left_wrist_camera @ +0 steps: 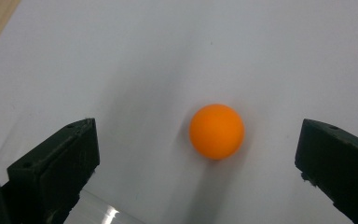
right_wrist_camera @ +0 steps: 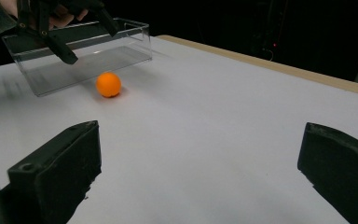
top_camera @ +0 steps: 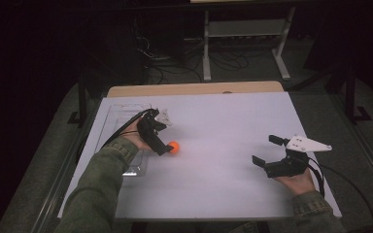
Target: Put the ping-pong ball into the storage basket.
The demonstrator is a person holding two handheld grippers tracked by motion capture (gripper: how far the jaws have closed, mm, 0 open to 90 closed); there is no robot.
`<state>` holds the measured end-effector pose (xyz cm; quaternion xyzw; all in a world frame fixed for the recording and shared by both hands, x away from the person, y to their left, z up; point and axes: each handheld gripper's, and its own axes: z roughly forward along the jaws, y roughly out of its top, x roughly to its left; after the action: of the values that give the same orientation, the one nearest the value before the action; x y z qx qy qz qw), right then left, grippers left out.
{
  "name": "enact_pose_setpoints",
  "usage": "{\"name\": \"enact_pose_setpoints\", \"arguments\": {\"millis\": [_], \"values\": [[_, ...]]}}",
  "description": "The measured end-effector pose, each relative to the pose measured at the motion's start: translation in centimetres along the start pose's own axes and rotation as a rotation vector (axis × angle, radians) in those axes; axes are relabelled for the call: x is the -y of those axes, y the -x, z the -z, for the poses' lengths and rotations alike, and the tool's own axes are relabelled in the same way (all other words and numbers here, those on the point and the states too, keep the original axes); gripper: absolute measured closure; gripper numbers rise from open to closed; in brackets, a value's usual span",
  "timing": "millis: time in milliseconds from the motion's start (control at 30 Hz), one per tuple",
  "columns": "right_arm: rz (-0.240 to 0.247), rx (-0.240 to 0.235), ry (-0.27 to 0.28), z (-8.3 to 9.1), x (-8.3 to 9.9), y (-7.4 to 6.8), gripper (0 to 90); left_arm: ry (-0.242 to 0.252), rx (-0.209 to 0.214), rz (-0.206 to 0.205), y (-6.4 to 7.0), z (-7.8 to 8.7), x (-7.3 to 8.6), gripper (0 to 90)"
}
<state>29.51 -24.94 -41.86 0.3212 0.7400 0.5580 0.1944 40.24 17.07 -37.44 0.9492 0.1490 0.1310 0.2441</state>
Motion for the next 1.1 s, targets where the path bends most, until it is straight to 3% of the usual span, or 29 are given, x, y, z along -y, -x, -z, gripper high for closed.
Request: {"name": "enact_pose_setpoints", "arguments": {"millis": [667,1100], "values": [[-0.001,-0.009,-0.011,-0.1,0.1,0.0,0.0,-0.056,-0.007,-0.034,0.2,-1.3,0.1,0.0],[-0.003,-0.016,-0.024,-0.3,0.2,0.0,0.0,-0.09,0.028,-0.06,0.7,-2.5,-0.4,0.0]]}}
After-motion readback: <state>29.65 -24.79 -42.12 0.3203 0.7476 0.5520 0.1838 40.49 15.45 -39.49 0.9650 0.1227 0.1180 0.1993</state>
